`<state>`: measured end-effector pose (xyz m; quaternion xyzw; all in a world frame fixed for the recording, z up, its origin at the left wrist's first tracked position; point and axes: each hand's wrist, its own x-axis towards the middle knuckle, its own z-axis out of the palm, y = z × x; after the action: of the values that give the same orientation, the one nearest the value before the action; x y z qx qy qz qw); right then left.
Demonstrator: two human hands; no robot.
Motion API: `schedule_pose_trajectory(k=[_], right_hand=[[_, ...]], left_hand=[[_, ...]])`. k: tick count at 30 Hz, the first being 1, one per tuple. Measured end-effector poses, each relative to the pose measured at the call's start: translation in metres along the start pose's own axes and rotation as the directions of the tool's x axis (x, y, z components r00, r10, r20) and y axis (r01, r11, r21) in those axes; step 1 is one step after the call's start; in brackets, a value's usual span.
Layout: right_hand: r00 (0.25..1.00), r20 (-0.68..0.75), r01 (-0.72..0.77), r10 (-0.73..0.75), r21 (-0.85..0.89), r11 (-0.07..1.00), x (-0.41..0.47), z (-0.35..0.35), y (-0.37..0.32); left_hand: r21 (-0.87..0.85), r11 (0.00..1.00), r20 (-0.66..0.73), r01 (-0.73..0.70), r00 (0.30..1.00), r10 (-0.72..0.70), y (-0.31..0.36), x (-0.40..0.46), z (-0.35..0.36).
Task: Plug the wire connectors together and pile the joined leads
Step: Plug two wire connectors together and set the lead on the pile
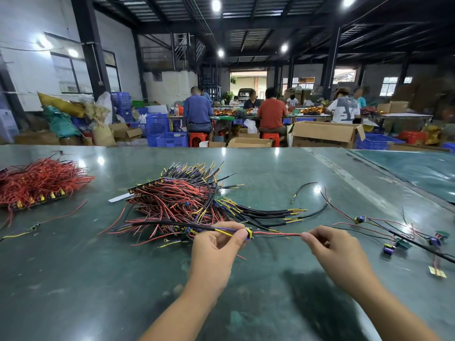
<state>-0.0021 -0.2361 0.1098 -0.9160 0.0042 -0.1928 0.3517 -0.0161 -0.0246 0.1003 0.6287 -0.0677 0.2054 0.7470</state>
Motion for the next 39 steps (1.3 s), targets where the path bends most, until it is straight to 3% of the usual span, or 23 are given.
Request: schedule_pose_trajectory(k=[4, 7, 8, 9, 11, 13, 14, 17, 21, 23, 27, 28, 30, 32, 35, 39], right_hand=[[0.989, -0.069, -0.127, 0.133, 0.089, 0.988, 0.002, 0.001, 0.002], [0.951, -0.230, -0.217, 0.206, -0.024, 0.976, 0.002, -0.006, 0.005], [0.951, -0.214, -0.227, 0.221, 0.001, 0.974, -0.001, -0.007, 0.003], [0.967, -0.125, -0.214, 0.224, 0.088, 0.973, -0.003, -0.005, -0.003], [0.958, 0.217, -0.257, 0.186, 0.367, 0.894, -0.015, 0.003, -0.024], [0.841, 0.537, -0.403, 0.071, 0.532, 0.745, -0.029, 0.018, -0.048], [0.797, 0.604, -0.439, 0.008, 0.570, 0.694, -0.035, 0.026, -0.056], [0.837, 0.546, -0.469, -0.041, 0.754, 0.461, -0.043, 0.036, -0.069], [0.915, 0.404, -0.385, -0.011, 0.881, 0.274, -0.037, 0.024, -0.060], [0.919, 0.389, -0.394, 0.067, 0.895, 0.207, -0.029, 0.015, -0.053], [0.865, 0.317, -0.379, 0.388, 0.921, 0.093, 0.000, -0.011, -0.031], [0.854, 0.280, -0.359, 0.438, 0.927, 0.108, 0.008, -0.021, -0.023], [0.856, 0.145, -0.296, 0.497, 0.925, 0.240, 0.022, -0.043, -0.005], [0.867, -0.079, -0.183, 0.492, 0.868, 0.462, 0.030, -0.064, 0.013], [0.834, -0.413, -0.016, 0.365, 0.644, 0.765, 0.036, -0.088, 0.033], [0.768, -0.600, 0.087, 0.223, 0.443, 0.892, 0.057, -0.110, 0.036]], left_hand=[[0.024, 1.000, -0.032, -0.012, 0.999, 0.013, -0.004, -0.002, 0.003], [0.040, 0.998, -0.125, -0.056, 0.990, 0.061, -0.001, 0.003, -0.003], [0.085, 0.993, -0.160, -0.083, 0.983, 0.096, -0.001, 0.005, -0.006], [0.145, 0.983, -0.179, -0.113, 0.974, 0.139, 0.000, 0.006, -0.008], [0.251, 0.952, -0.150, -0.177, 0.964, 0.219, 0.003, 0.003, -0.008], [0.305, 0.912, -0.021, -0.273, 0.956, 0.294, 0.003, -0.004, -0.003], [0.313, 0.892, 0.078, -0.327, 0.944, 0.319, 0.004, -0.008, 0.000], [0.332, 0.839, 0.409, -0.431, 0.867, 0.284, 0.004, -0.015, 0.005], [0.492, 0.578, 0.685, -0.651, 0.699, 0.204, -0.003, -0.014, 0.003], [0.526, 0.510, 0.707, -0.680, 0.683, 0.182, -0.006, -0.015, 0.002], [0.546, 0.557, 0.624, -0.626, 0.747, 0.228, -0.006, -0.015, -0.001], [0.548, 0.569, 0.600, -0.613, 0.762, 0.242, -0.006, -0.015, -0.002], [0.548, 0.587, 0.571, -0.595, 0.779, 0.257, -0.005, -0.014, -0.003], [0.551, 0.595, 0.553, -0.585, 0.790, 0.265, -0.003, -0.013, -0.004], [0.585, 0.582, 0.484, -0.565, 0.819, 0.309, 0.000, -0.008, -0.007], [0.709, 0.564, 0.210, -0.422, 0.891, 0.403, 0.002, 0.008, -0.020]])
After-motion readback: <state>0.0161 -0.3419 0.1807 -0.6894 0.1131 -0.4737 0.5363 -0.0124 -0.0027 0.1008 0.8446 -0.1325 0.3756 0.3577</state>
